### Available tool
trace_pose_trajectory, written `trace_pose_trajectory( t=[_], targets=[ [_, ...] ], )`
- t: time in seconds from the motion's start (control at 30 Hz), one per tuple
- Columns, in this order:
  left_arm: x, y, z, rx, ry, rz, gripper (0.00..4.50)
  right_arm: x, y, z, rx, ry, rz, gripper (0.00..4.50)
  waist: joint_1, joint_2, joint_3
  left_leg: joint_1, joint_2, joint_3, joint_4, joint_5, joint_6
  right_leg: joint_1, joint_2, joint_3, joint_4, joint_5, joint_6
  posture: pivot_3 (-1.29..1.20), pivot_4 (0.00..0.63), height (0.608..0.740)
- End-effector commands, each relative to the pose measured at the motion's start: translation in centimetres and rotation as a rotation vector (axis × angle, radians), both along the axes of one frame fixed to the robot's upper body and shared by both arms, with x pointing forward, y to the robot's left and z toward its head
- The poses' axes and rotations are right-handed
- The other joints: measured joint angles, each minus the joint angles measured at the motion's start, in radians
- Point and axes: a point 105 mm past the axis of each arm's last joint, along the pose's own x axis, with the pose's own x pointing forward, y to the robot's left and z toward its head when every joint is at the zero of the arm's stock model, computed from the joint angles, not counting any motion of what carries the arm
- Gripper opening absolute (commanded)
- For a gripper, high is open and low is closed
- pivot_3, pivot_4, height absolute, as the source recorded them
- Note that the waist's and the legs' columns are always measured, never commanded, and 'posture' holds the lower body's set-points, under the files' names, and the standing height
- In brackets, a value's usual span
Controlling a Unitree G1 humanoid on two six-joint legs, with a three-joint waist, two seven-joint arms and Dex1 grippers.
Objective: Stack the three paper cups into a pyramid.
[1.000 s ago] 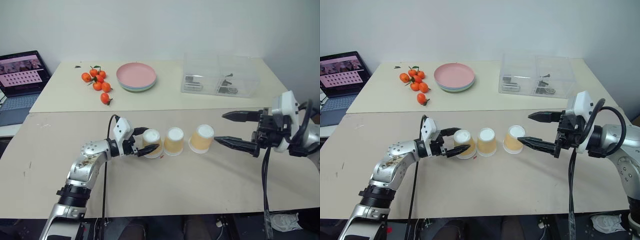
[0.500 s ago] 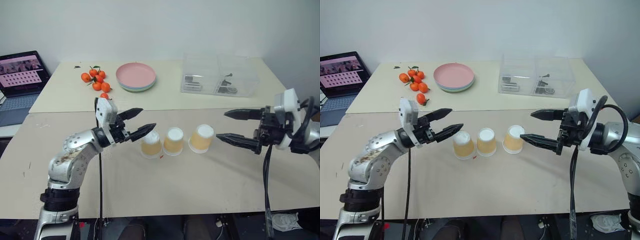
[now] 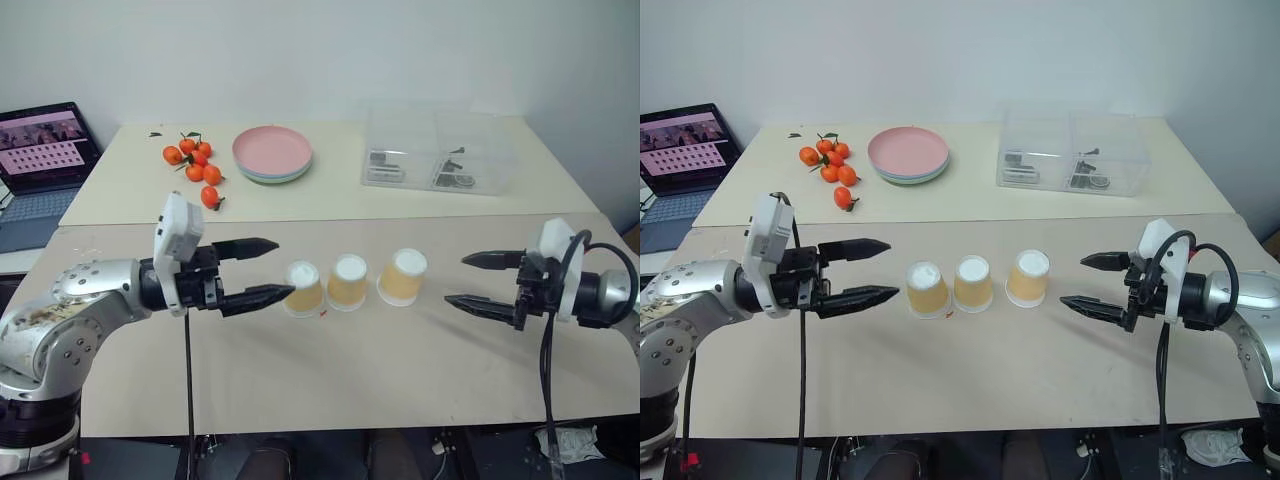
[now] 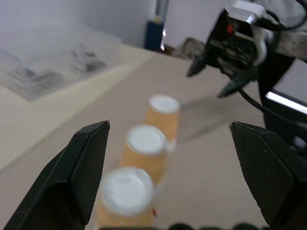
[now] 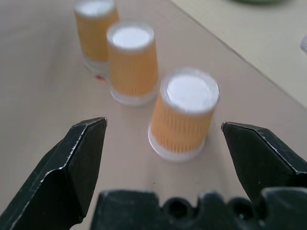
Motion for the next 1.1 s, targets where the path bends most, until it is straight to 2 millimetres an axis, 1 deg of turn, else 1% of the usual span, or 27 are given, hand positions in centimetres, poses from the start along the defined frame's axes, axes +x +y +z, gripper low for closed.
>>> trace_pose_trajectory(
  t=[0.03, 0.13, 0.27, 0.37, 0.53, 0.7, 0.87, 1.1],
  targets=[
    [-0.5, -0.3, 0.0, 0.039, -0.041, -0.037, 4.26, 0.1, 0.7, 0.0, -0.005, -0.065, 0.001, 4.5, -0.001, 0.0, 0.0, 0.0, 0.0, 0.0, 0.0, 0.0, 0.0, 0.001, 0.0, 0.0, 0.0, 0.0, 0.0, 0.0, 0.15, 0.728],
    [0.1, -0.7, -0.6, 0.055, -0.066, -0.028, 4.26, 1.0, 1.4, -1.1, 0.011, -0.093, -0.05, 4.5, -0.003, 0.0, 0.0, 0.002, 0.001, 0.0, 0.0, 0.0, 0.0, 0.003, 0.001, 0.0, 0.0, 0.0, 0.0, 0.0, 0.15, 0.728],
    [0.0, -1.1, -1.0, 0.069, -0.078, -0.053, 4.26, 1.6, 2.2, -1.0, 0.07, -0.119, -0.067, 4.5, -0.001, 0.0, 0.0, 0.001, 0.0, 0.0, 0.0, 0.0, -0.001, 0.001, 0.0, 0.001, 0.0, 0.0, -0.001, 0.0, 0.15, 0.728],
    [0.1, -1.3, -1.1, 0.074, -0.083, -0.057, 4.26, 2.1, 2.1, -1.0, 0.087, -0.13, -0.092, 4.5, -0.001, 0.0, 0.0, 0.0, 0.0, 0.0, 0.0, 0.0, -0.001, 0.0, 0.0, 0.001, -0.001, 0.0, -0.001, 0.0, 0.15, 0.728],
    [0.4, -1.5, -1.1, 0.067, -0.09, -0.061, 4.26, 3.4, 1.6, -1.5, 0.059, -0.15, -0.124, 4.5, -0.001, 0.0, 0.0, 0.0, 0.0, 0.0, 0.0, 0.0, -0.001, 0.0, 0.0, 0.001, 0.0, 0.0, -0.001, 0.0, 0.15, 0.728],
    [0.5, -1.5, -1.2, 0.065, -0.086, -0.056, 4.26, 3.8, 2.0, -1.5, 0.093, -0.141, -0.1, 4.5, -0.003, 0.0, 0.0, 0.0, 0.0, 0.0, 0.0, 0.0, -0.001, 0.0, 0.0, 0.001, -0.001, 0.0, -0.001, 0.0, 0.15, 0.728],
    [0.7, -1.0, -1.6, 0.073, -0.077, -0.033, 4.26, 4.3, 2.4, -1.6, 0.115, -0.135, -0.094, 4.5, -0.003, 0.0, 0.0, 0.0, 0.0, 0.0, 0.0, 0.0, -0.001, 0.0, 0.0, 0.001, 0.0, 0.0, -0.001, 0.0, 0.15, 0.728],
    [1.0, -0.6, -1.7, 0.072, -0.083, 0.003, 4.26, 4.8, 3.7, -1.8, 0.145, -0.117, -0.052, 4.5, -0.003, 0.0, 0.0, 0.0, 0.0, 0.0, 0.0, 0.0, -0.001, 0.0, 0.0, 0.001, 0.0, 0.0, -0.001, 0.0, 0.15, 0.728]
  ],
)
